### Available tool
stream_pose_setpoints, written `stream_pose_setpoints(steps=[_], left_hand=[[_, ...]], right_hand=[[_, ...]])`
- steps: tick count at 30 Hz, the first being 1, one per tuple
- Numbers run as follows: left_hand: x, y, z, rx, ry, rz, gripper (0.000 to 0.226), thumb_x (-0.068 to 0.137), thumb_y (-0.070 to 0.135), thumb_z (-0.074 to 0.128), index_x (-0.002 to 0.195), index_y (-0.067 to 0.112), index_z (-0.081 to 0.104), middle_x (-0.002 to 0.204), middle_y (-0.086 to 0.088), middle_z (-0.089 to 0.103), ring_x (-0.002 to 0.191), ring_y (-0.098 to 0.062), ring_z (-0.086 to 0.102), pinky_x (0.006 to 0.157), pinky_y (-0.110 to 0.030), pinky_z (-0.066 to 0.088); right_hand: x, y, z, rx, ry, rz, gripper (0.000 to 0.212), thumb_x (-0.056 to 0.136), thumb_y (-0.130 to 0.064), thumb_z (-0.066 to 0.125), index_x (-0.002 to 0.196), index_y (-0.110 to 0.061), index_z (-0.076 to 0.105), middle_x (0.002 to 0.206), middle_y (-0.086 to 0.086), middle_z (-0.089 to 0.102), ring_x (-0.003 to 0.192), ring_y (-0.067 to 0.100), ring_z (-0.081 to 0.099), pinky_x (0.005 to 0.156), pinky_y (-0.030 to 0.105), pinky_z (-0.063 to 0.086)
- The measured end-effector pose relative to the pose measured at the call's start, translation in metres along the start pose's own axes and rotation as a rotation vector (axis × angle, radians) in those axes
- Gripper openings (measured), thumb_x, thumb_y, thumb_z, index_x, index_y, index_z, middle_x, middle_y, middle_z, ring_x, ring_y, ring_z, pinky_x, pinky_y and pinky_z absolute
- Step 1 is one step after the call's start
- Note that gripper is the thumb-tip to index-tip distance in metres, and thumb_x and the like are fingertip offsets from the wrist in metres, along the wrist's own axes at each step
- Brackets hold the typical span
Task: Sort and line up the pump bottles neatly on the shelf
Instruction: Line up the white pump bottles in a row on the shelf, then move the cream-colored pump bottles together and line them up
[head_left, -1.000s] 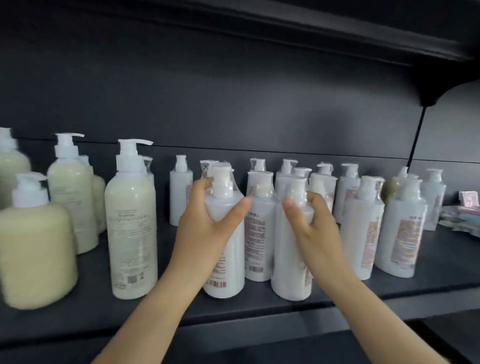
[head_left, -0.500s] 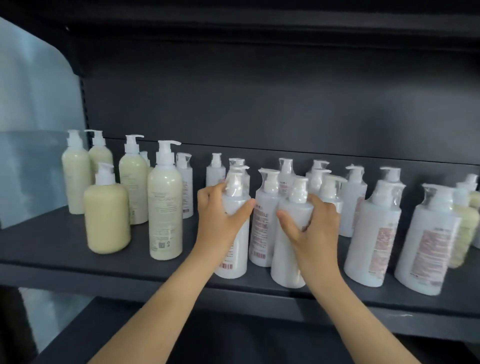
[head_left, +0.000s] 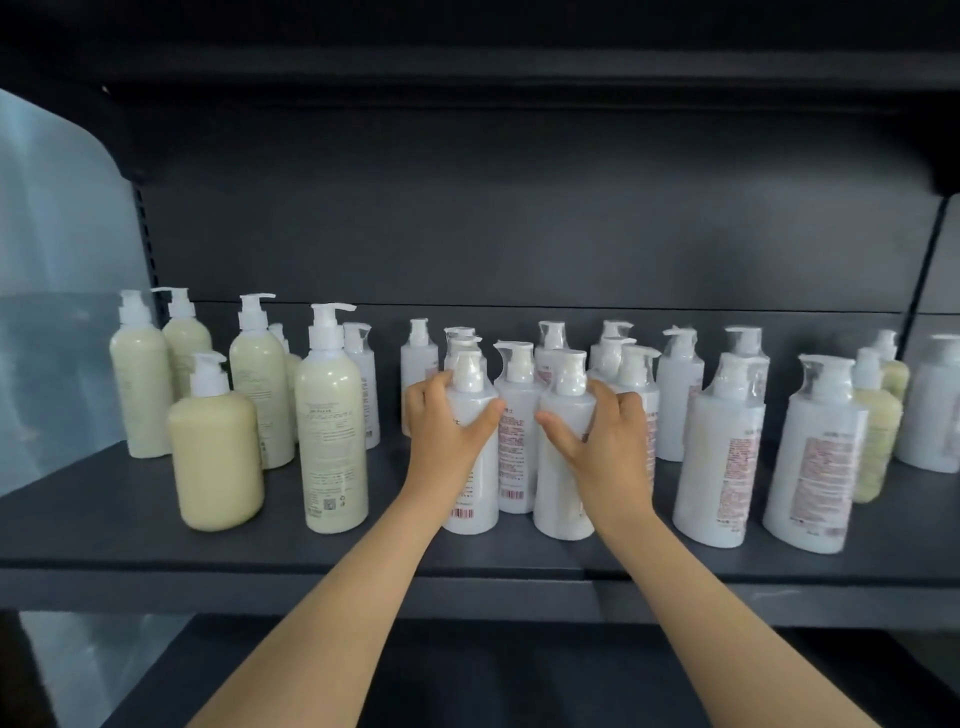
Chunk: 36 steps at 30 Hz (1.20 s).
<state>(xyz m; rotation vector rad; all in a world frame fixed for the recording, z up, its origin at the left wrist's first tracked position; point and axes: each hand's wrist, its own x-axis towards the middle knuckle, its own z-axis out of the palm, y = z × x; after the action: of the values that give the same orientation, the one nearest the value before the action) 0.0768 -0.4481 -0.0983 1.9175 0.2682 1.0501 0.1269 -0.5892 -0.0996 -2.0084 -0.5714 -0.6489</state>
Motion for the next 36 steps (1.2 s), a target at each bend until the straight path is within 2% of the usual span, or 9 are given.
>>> stream_pose_setpoints(steps=[4, 9, 15, 19, 21, 24, 28, 31, 36], left_hand=[[0.000, -0.004, -0.001, 0.023, -0.004, 0.029, 0.066, 0.080, 0.034, 0.069, 0.134, 0.015, 0.037, 0.135, -0.006, 0.032, 0.127, -0.020, 0.034, 0.103, -0.029, 0.032], [-0.001, -0.009, -0.009, 0.062, -0.082, 0.027, 0.073, 0.078, 0.040, 0.068, 0.138, 0.019, 0.032, 0.138, -0.008, 0.034, 0.129, -0.023, 0.036, 0.109, -0.042, 0.034], [-0.005, 0.000, -0.030, 0.289, -0.171, 0.051, 0.063, 0.081, 0.041, 0.065, 0.131, 0.014, 0.038, 0.128, -0.007, 0.044, 0.120, -0.023, 0.044, 0.102, -0.040, 0.041], [-0.013, 0.012, -0.051, 0.501, -0.252, 0.089, 0.050, 0.087, 0.040, 0.057, 0.125, 0.010, 0.045, 0.122, -0.008, 0.047, 0.113, -0.024, 0.050, 0.096, -0.035, 0.045], [-0.018, 0.020, -0.064, 0.615, -0.295, 0.153, 0.041, 0.091, 0.039, 0.052, 0.118, 0.010, 0.047, 0.118, -0.007, 0.049, 0.105, -0.021, 0.051, 0.091, -0.033, 0.045], [-0.026, 0.035, -0.087, 0.805, -0.340, 0.200, 0.035, 0.094, 0.039, 0.045, 0.111, 0.009, 0.053, 0.112, -0.006, 0.051, 0.096, -0.018, 0.050, 0.083, -0.029, 0.043], [-0.041, 0.055, -0.124, 1.015, -0.366, 0.145, 0.035, 0.095, 0.036, 0.041, 0.111, 0.009, 0.055, 0.112, -0.007, 0.053, 0.104, -0.023, 0.051, 0.082, -0.031, 0.042], [-0.057, 0.066, -0.153, 1.121, -0.352, 0.094, 0.035, 0.095, 0.037, 0.040, 0.112, 0.010, 0.055, 0.112, -0.006, 0.053, 0.105, -0.023, 0.051, 0.085, -0.033, 0.044], [-0.088, 0.078, -0.200, 1.304, -0.333, -0.024, 0.040, 0.096, 0.040, 0.040, 0.122, 0.012, 0.050, 0.121, -0.008, 0.051, 0.110, -0.024, 0.050, 0.084, -0.032, 0.043]], right_hand=[[-0.002, -0.006, -0.004, 0.009, -0.026, 0.053, 0.073, 0.082, -0.046, 0.063, 0.141, -0.013, 0.036, 0.126, 0.009, 0.042, 0.116, 0.022, 0.045, 0.098, 0.028, 0.038], [-0.001, -0.015, -0.014, -0.015, -0.120, 0.097, 0.070, 0.083, -0.042, 0.065, 0.140, -0.014, 0.036, 0.130, 0.007, 0.040, 0.111, 0.024, 0.052, 0.089, 0.027, 0.040], [0.002, -0.019, -0.029, -0.219, -0.303, 0.095, 0.074, 0.081, -0.035, 0.069, 0.139, -0.010, 0.032, 0.128, 0.010, 0.047, 0.108, 0.026, 0.052, 0.089, 0.036, 0.044], [0.002, -0.023, -0.040, -0.366, -0.415, 0.100, 0.057, 0.084, -0.037, 0.064, 0.125, -0.007, 0.039, 0.116, 0.012, 0.052, 0.101, 0.027, 0.053, 0.077, 0.032, 0.041], [0.002, -0.026, -0.050, -0.491, -0.451, 0.063, 0.033, 0.086, -0.039, 0.058, 0.098, -0.010, 0.049, 0.113, 0.012, 0.052, 0.100, 0.028, 0.052, 0.077, 0.032, 0.041], [-0.003, -0.036, -0.068, -0.660, -0.497, -0.008, 0.037, 0.089, -0.041, 0.051, 0.066, -0.017, 0.036, 0.099, 0.007, 0.046, 0.098, 0.027, 0.049, 0.075, 0.033, 0.042], [-0.009, -0.053, -0.089, -0.776, -0.561, -0.188, 0.032, 0.091, -0.042, 0.049, 0.093, -0.010, 0.056, 0.102, 0.007, 0.051, 0.105, 0.025, 0.050, 0.076, 0.033, 0.044], [-0.015, -0.069, -0.099, -0.807, -0.694, -0.286, 0.044, 0.090, -0.047, 0.050, 0.114, -0.011, 0.055, 0.112, 0.004, 0.057, 0.104, 0.022, 0.053, 0.073, 0.030, 0.042], [-0.027, -0.102, -0.093, -0.757, -0.811, -0.433, 0.047, 0.087, -0.051, 0.051, 0.116, -0.014, 0.054, 0.106, 0.000, 0.059, 0.096, 0.020, 0.056, 0.073, 0.029, 0.043]])
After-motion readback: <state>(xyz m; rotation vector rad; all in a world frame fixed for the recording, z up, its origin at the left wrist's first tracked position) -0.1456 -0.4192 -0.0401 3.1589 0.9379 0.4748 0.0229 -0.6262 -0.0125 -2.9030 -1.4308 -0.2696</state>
